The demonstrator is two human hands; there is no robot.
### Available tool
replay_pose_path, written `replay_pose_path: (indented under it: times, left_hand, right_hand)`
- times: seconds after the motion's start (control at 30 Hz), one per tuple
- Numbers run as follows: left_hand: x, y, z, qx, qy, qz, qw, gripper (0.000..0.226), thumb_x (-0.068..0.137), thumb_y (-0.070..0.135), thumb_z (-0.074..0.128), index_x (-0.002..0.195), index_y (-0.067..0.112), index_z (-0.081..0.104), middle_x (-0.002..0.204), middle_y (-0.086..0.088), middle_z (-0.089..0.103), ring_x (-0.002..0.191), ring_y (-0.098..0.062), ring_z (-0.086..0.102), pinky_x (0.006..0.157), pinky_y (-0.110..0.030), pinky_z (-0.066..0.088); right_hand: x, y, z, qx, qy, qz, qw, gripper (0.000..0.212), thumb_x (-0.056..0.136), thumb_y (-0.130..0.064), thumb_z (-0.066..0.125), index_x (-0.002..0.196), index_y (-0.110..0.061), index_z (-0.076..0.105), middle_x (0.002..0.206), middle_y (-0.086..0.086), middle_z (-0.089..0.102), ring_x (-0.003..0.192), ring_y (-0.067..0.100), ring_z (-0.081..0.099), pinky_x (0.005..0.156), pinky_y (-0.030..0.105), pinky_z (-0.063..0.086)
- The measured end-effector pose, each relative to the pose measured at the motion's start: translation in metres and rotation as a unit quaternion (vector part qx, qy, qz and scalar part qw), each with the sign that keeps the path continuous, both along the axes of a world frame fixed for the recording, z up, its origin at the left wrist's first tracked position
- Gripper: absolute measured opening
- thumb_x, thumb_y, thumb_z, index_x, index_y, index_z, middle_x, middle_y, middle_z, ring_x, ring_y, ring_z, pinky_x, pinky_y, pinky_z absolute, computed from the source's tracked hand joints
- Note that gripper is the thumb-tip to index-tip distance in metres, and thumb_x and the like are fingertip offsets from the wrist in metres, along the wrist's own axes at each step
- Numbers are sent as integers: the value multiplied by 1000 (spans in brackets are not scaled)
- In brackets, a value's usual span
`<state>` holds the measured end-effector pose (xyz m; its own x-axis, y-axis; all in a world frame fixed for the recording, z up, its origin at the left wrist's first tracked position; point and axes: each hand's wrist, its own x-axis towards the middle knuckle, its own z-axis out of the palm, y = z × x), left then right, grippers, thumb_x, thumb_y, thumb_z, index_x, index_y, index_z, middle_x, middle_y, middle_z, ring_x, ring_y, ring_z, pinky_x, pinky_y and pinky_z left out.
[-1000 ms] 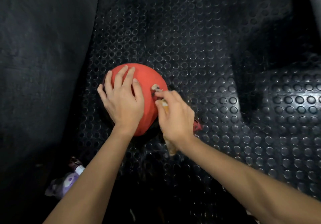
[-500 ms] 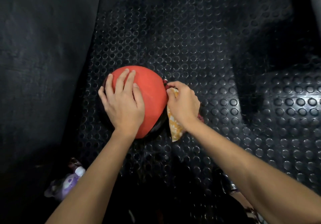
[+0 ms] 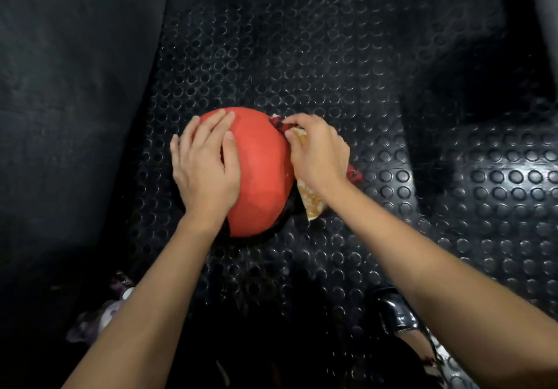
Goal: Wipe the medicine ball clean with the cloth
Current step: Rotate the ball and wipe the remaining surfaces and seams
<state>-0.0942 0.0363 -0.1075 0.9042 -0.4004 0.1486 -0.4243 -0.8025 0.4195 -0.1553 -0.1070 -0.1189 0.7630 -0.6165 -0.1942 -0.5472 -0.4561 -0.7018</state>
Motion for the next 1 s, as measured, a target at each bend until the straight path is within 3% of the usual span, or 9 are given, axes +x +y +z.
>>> replay_pose_path:
  times: [0.17, 0.3, 0.47, 0.53, 0.63, 0.7, 0.83, 0.9, 1.0]
  left_hand:
    - [7, 11, 1, -48, 22, 76, 996, 44, 96, 32, 30, 130, 28, 57, 138, 15, 51, 135, -14, 36, 113, -39, 25]
    - [-4, 5, -1, -48, 13, 121, 991, 42, 95, 31, 33, 129, 29, 58, 138, 17, 51, 134, -14, 36, 112, -41, 25]
    - [2, -10, 2, -29, 38, 164, 985, 40, 98, 32, 32, 130, 32, 56, 140, 19, 48, 136, -12, 32, 113, -49, 19]
    - [5, -18, 7, -29, 67, 184, 980, 39, 100, 32, 33, 133, 33, 54, 143, 20, 44, 139, -12, 26, 115, -51, 12]
    - [8, -26, 16, -35, 143, 196, 969, 40, 101, 31, 34, 139, 32, 47, 149, 18, 36, 143, -16, 17, 115, -51, 4]
    - [24, -19, 18, -49, 190, 180, 964, 39, 99, 30, 40, 138, 31, 48, 148, 15, 39, 141, -19, 20, 116, -47, 10]
    - [64, 13, 15, -182, 228, 158, 943, 37, 90, 28, 58, 126, 19, 62, 119, 2, 64, 115, -15, 56, 108, -34, 39]
    - [74, 25, 9, -195, 250, 211, 925, 47, 87, 38, 63, 128, 17, 59, 124, 0, 62, 115, -14, 57, 107, -33, 41]
    - [75, 31, 0, -194, 367, 296, 860, 97, 59, 76, 66, 137, 21, 50, 140, -2, 50, 125, -21, 49, 108, -41, 39]
  right_hand:
    - [-36, 53, 11, -91, -122, 115, 982, 23, 91, -23, 54, 110, -31, 65, 100, -7, 61, 88, 17, 62, 63, 32, 52]
    - [-12, 22, 0, -16, -34, -47, 998, 25, 95, -24, 50, 116, -31, 62, 113, -9, 62, 99, 16, 61, 74, 26, 39]
    - [-47, 57, 11, -33, -110, 33, 993, 22, 93, -24, 54, 112, -29, 63, 108, -12, 60, 87, 12, 61, 67, 28, 42]
    - [-44, 43, -2, -24, -80, -24, 996, 20, 94, -24, 53, 111, -30, 61, 109, -12, 61, 88, 8, 58, 67, 25, 36]
    - [-32, 15, -21, 90, -3, -116, 989, 19, 93, -26, 54, 110, -31, 61, 106, -10, 65, 97, 13, 60, 73, 28, 40]
    - [-31, 7, -28, 146, 0, -148, 978, 18, 92, -29, 55, 109, -33, 61, 105, -10, 66, 99, 15, 60, 80, 33, 47]
    - [-41, -3, -34, 169, -13, -205, 964, 22, 91, -29, 57, 113, -26, 59, 100, -9, 61, 97, 14, 57, 84, 32, 45]
    - [-44, -5, -38, 207, 6, -194, 959, 27, 89, -29, 58, 115, -22, 57, 100, -5, 62, 96, 18, 60, 87, 36, 48]
    - [-45, -5, -46, 349, 52, -225, 908, 29, 86, -27, 62, 113, -15, 62, 96, 7, 67, 91, 24, 64, 85, 38, 52]
